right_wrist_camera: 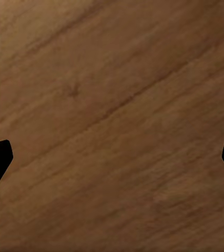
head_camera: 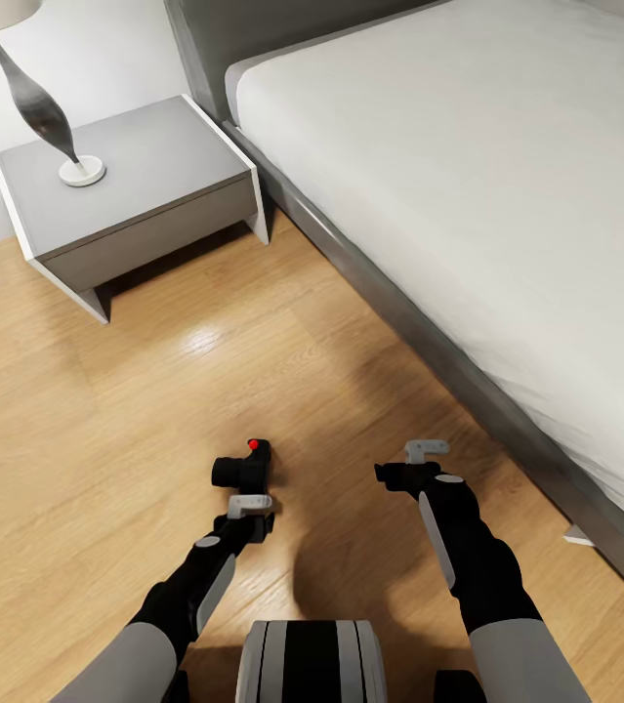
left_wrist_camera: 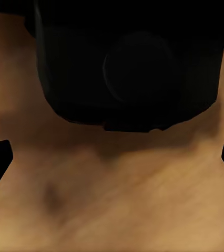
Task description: Attach the digital camera to the camera tripod in the bedroom.
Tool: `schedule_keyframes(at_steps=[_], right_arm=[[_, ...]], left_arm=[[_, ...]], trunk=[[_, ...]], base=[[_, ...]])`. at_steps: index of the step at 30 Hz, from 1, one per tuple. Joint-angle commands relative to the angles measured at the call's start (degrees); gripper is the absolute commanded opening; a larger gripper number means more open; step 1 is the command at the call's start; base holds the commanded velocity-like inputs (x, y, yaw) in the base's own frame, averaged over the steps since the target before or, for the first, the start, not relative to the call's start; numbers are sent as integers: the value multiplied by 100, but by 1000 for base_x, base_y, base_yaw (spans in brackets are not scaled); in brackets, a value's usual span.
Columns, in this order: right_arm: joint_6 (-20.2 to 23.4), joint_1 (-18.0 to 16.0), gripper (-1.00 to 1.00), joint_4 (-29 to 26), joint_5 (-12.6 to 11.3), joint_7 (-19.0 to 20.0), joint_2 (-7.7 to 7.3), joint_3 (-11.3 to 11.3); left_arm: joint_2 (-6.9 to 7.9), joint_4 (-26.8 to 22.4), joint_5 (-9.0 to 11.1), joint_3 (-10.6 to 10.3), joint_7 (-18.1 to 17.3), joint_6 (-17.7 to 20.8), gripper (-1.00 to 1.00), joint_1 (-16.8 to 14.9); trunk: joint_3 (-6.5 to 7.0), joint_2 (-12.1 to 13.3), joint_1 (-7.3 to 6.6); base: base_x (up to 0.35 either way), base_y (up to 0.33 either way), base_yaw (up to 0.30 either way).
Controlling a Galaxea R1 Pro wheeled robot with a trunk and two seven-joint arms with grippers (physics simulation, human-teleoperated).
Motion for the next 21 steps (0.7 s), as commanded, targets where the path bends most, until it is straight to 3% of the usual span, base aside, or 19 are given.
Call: schedule_keyframes(at_steps=[1, 13, 21], right_arm=[[30, -2, 100, -7, 53, 14, 3, -3], [30, -2, 100, -7, 58, 28, -3, -4], [31, -2, 100, -7, 59, 30, 0, -4]], left_arm=[[1, -15, 58, -29, 40, 29, 100, 0], [-23, -24, 60, -21, 301, 39, 100, 0], [-24, -36, 60, -7, 440, 38, 100, 0]], trunk=[[-3, -1, -1], [-3, -1, -1], [-3, -1, -1]], base=[[0, 0, 0], [2, 0, 0], [119, 0, 0]])
